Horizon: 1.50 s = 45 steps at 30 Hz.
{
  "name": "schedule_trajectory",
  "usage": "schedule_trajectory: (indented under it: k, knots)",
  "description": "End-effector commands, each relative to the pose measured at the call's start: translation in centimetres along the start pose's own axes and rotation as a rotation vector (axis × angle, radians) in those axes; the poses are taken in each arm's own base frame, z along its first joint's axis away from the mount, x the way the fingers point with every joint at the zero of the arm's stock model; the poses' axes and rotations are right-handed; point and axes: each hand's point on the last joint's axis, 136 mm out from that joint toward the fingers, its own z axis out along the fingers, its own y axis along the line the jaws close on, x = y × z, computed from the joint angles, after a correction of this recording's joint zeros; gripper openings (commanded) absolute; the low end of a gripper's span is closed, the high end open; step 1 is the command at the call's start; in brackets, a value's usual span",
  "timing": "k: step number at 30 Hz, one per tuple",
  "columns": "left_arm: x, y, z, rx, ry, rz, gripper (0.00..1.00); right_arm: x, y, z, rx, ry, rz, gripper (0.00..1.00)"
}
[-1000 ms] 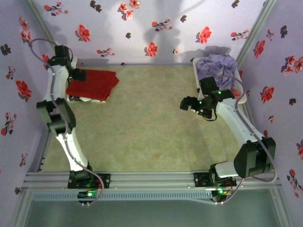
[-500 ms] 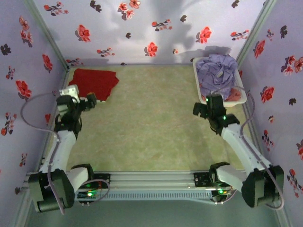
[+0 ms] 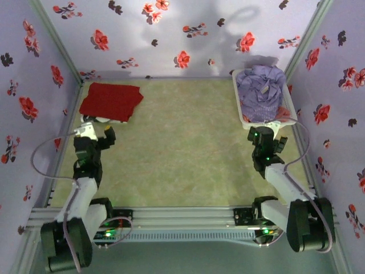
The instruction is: Fold and stack the t-shirts
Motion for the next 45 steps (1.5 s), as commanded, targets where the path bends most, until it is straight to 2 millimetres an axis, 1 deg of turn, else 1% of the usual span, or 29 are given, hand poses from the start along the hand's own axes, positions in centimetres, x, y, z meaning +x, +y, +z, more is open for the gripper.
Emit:
schedule_trajectory:
  k: [1, 4, 5, 8, 9, 11, 13, 15, 19, 21, 23, 24, 26, 27, 28, 30, 32, 34, 39, 42, 45]
  knots:
    - [-0.5, 1.2, 0.9, -0.101, -0.086, 0.03, 0.99, -2.9, -0.5, 0.5, 0.004, -0.143, 0.086, 0.99]
    - [0.7, 1.1, 1.6, -0.116, -0.13, 0.026, 1.0, -3.0, -0.1, 1.0, -0.041, -0.175, 0.118, 0.99]
    - [1.1, 1.1, 2.0, -0.115, -0.128, 0.024, 1.0, -2.7, 0.1, 1.3, -0.052, -0.171, 0.114, 0.99]
    - [1.2, 0.7, 3.2, -0.111, -0.153, 0.032, 1.0, -1.5, 0.4, 2.3, -0.062, -0.14, 0.119, 0.99]
    - [1.7, 0.5, 3.7, -0.108, -0.135, 0.044, 0.99, -1.1, 0.7, 2.7, -0.074, -0.129, 0.119, 0.99]
    - [2.6, -0.5, 4.8, -0.078, -0.109, 0.078, 1.0, -0.1, 1.3, 3.1, -0.109, -0.133, 0.126, 0.99]
    - [3.4, -1.5, 5.4, -0.046, -0.11, 0.117, 1.0, 0.4, 2.2, 3.3, -0.157, -0.144, 0.116, 0.99]
    - [3.5, -2.3, 5.2, -0.016, -0.103, 0.153, 0.99, 0.6, 3.2, 3.6, -0.202, -0.135, 0.093, 0.99]
    - [3.9, -4.7, 5.2, 0.107, -0.095, 0.23, 0.99, 1.2, 5.4, 4.3, -0.295, -0.108, 0.04, 0.99]
    - [4.0, -4.8, 5.4, 0.106, -0.083, 0.233, 1.0, 1.9, 6.1, 4.7, -0.32, -0.097, 0.025, 0.99]
    - [3.9, -4.5, 6.0, 0.085, -0.059, 0.229, 0.99, 2.3, 6.2, 5.3, -0.315, -0.095, 0.023, 0.99]
    - [4.1, -4.2, 6.4, 0.06, -0.03, 0.226, 1.0, 2.3, 6.3, 5.5, -0.316, -0.082, 0.02, 0.99]
    - [3.4, -3.5, 7.7, 0.0, 0.004, 0.209, 0.99, 2.5, 6.7, 6.1, -0.311, -0.036, 0.006, 0.99]
    - [3.5, -3.3, 7.9, 0.0, 0.025, 0.19, 0.99, 2.4, 6.7, 6.4, -0.318, -0.026, 0.013, 0.99]
    - [3.4, -2.6, 8.0, -0.019, 0.025, 0.168, 0.99, 2.4, 6.5, 6.3, -0.317, -0.025, 0.02, 0.99]
    - [3.3, -2.1, 8.0, -0.036, 0.02, 0.161, 0.99, 2.4, 6.5, 6.4, -0.314, -0.026, 0.02, 0.99]
    - [3.3, -2.1, 8.0, -0.035, 0.02, 0.161, 0.99, 2.4, 6.5, 6.4, -0.315, -0.026, 0.021, 0.99]
    - [3.3, -2.3, 7.9, -0.031, 0.015, 0.161, 0.99, 2.4, 6.5, 6.4, -0.315, -0.027, 0.021, 0.99]
    - [3.4, -3.3, 7.2, 0.003, -0.02, 0.198, 0.99, 2.4, 6.6, 6.4, -0.315, -0.024, 0.019, 0.99]
    - [3.4, -3.3, 7.1, 0.003, -0.023, 0.198, 1.0, 2.5, 6.8, 6.7, -0.325, -0.01, 0.016, 0.99]
    - [3.3, -3.1, 6.8, -0.006, -0.041, 0.191, 0.99, 2.4, 6.6, 6.4, -0.326, -0.026, 0.019, 0.99]
